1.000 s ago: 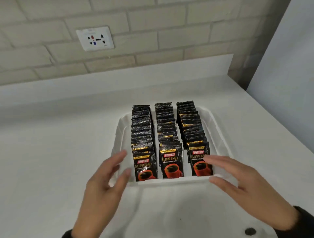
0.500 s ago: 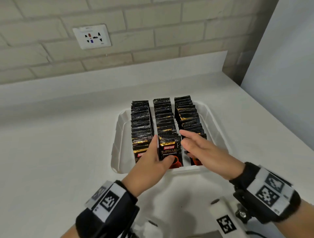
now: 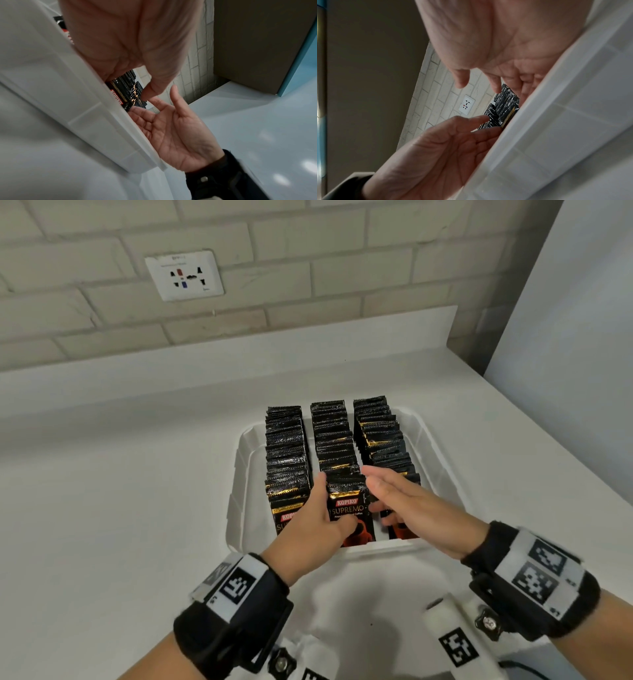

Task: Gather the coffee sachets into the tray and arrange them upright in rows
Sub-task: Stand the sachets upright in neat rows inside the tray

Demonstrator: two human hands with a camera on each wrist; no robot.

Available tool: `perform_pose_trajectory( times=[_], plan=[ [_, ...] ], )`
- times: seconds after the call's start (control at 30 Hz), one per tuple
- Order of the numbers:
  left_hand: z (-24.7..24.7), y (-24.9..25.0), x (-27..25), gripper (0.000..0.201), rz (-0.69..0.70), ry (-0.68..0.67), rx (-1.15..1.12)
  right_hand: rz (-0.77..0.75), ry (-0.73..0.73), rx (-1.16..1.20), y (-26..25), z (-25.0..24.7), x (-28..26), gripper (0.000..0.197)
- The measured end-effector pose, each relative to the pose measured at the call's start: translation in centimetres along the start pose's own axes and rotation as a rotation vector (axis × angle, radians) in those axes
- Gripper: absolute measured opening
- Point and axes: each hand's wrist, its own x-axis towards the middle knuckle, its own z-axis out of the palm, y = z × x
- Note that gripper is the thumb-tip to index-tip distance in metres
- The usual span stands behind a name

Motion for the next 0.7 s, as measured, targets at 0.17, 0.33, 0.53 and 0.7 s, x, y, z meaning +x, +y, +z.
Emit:
perform_pose_trajectory(
  times=[0.17, 0.33, 0.53, 0.7],
  plan=[
    [0.1, -0.4, 0.2, 0.053, 0.017, 0.032, -0.043, -0.010, -0.006, -0.005, 0.0, 0.1, 0.2, 0.052],
    [-0.4, -0.4, -0.5, 0.053, 0.098, 0.045, -0.083, -0.080, 0.021, -0.019, -0.4, -0.7, -1.0, 0.057],
    [-5.4, -1.2, -3.7, 0.047, 0.200, 0.215, -0.018, -0.330, 0.137, -0.181, 1.0, -3.5, -4.8, 0.040],
    [-8.4, -4.4, -7.2, 0.028, 0.204, 0.347, 0.398, -0.372, 0.246, -0.624, 6.3, -4.9, -6.0, 0.039]
  ],
)
